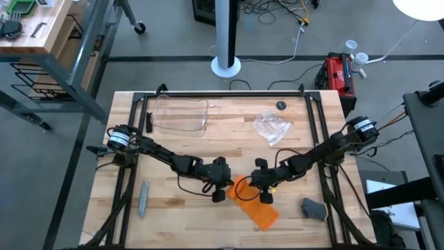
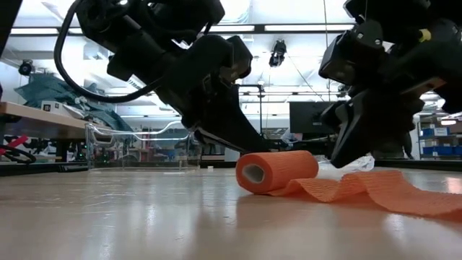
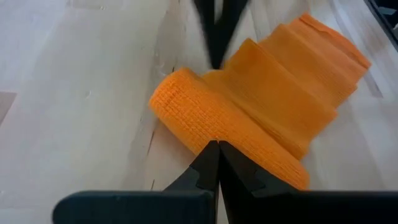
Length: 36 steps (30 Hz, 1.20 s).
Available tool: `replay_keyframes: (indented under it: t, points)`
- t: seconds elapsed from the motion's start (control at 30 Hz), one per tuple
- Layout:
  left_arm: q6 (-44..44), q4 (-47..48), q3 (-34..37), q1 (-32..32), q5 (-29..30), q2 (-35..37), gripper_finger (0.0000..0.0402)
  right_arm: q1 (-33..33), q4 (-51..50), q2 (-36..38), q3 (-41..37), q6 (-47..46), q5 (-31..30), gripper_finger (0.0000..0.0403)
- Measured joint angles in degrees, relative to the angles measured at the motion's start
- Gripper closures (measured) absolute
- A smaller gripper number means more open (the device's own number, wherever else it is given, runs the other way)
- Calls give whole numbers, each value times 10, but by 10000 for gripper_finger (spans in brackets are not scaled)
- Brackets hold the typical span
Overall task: Roll bandage
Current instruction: Roll the orange bandage
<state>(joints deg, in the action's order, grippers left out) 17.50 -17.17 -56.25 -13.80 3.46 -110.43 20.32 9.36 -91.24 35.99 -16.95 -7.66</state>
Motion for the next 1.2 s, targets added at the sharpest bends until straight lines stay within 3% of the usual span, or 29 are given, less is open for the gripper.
replay_keyframes:
  t: [0.17, 0.6, 1.03, 1.2]
  points:
    - [0, 0, 0, -1, -1, 0, 401, -6, -7, 0, 0, 0, -31, 403]
    - [0, 0, 0, -4, -1, 0, 401, -24, 4, 0, 0, -13, 2, 397]
    - [2, 1, 0, -8, 2, 0, 401, -45, 43, 1, 0, -16, 58, 261]
    - [6, 1, 0, -9, 3, 0, 401, -48, 64, 1, 0, -11, 81, 234]
